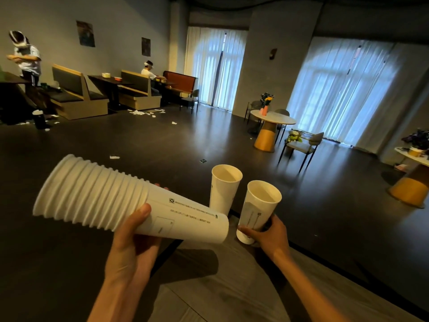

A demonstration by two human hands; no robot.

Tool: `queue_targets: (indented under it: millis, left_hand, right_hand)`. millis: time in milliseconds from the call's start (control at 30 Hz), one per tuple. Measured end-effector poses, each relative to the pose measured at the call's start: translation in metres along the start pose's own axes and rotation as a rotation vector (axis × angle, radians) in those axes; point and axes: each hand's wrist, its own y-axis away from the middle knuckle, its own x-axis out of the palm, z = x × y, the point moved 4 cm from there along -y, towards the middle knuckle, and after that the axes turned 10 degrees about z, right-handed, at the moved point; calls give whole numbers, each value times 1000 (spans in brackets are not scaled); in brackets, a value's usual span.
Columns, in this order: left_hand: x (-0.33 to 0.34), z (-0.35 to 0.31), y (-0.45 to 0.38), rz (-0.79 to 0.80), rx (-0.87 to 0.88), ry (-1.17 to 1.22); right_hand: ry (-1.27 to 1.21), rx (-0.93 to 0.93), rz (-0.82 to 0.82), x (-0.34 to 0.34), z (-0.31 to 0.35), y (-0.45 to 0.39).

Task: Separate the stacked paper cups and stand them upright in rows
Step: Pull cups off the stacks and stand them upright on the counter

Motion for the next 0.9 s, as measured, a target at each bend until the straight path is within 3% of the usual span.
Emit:
queue_targets:
  millis: [267,533,633,800,900]
  left_hand:
    - [-2,18,0,28,-69,-73]
    - [4,34,1,88,-88,-46]
    - [7,49,2,135,-141,-24]
    - [33,74,21,235,-230,-117]
    - [50,82,38,256,-253,-165]
  right_hand:
    - [46,-78,46,0,4,-15]
    - [67,106,137,-22,-19,13]
    - [82,77,151,-49,-13,42]
    - [-17,4,746,-59,25,92]
    - [286,-81,778,-50,46,106]
